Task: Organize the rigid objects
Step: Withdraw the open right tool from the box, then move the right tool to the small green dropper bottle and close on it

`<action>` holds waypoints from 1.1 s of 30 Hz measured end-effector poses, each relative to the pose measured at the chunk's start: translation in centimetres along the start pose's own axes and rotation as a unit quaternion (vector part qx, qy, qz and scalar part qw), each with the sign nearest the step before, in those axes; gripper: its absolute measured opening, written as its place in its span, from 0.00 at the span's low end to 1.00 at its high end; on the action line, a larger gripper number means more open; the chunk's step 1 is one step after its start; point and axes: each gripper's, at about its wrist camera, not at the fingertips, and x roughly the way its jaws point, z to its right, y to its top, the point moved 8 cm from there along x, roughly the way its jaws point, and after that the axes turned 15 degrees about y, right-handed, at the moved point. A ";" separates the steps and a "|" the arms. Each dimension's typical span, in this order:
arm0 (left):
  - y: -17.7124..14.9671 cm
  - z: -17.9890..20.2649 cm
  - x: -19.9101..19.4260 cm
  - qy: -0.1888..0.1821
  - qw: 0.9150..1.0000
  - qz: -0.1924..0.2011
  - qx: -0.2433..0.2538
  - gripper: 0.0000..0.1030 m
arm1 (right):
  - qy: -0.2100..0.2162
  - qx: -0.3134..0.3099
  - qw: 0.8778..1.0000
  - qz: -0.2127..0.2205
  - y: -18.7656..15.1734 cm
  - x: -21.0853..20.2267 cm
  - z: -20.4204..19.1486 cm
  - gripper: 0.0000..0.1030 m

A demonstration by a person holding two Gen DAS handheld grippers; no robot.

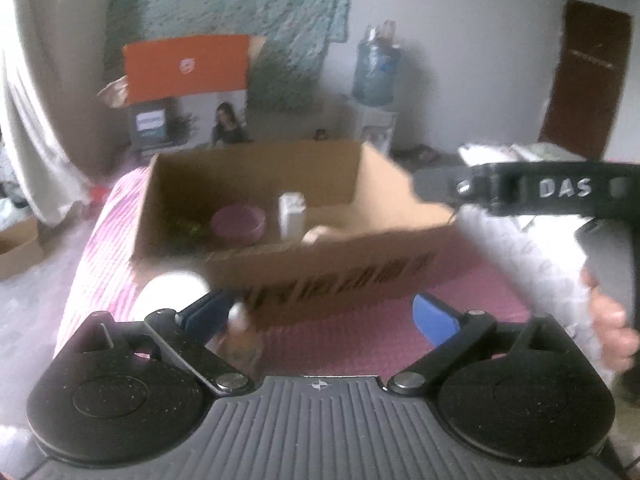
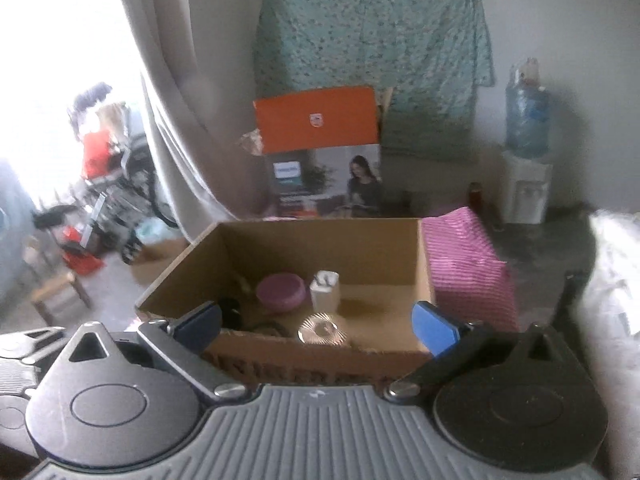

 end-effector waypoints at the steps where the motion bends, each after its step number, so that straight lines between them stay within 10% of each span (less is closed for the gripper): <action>1: -0.6 -0.5 0.1 0.007 1.000 -0.003 -0.001 0.97 | -0.009 -0.009 1.000 0.000 -0.3 -0.1 -0.2 1.00; 15: -4.9 -3.9 2.4 0.070 0.997 -0.021 -0.002 0.94 | 0.080 0.074 0.994 -0.022 -3.5 1.9 -2.0 1.00; 23: -6.4 -2.7 3.4 0.049 0.998 -0.022 0.030 0.72 | 0.154 0.075 0.983 -0.072 -5.1 6.3 -4.9 0.99; 33: -7.2 -3.2 5.1 0.044 0.998 -0.030 0.027 0.53 | 0.170 0.037 0.977 -0.125 -6.7 10.4 -7.7 0.65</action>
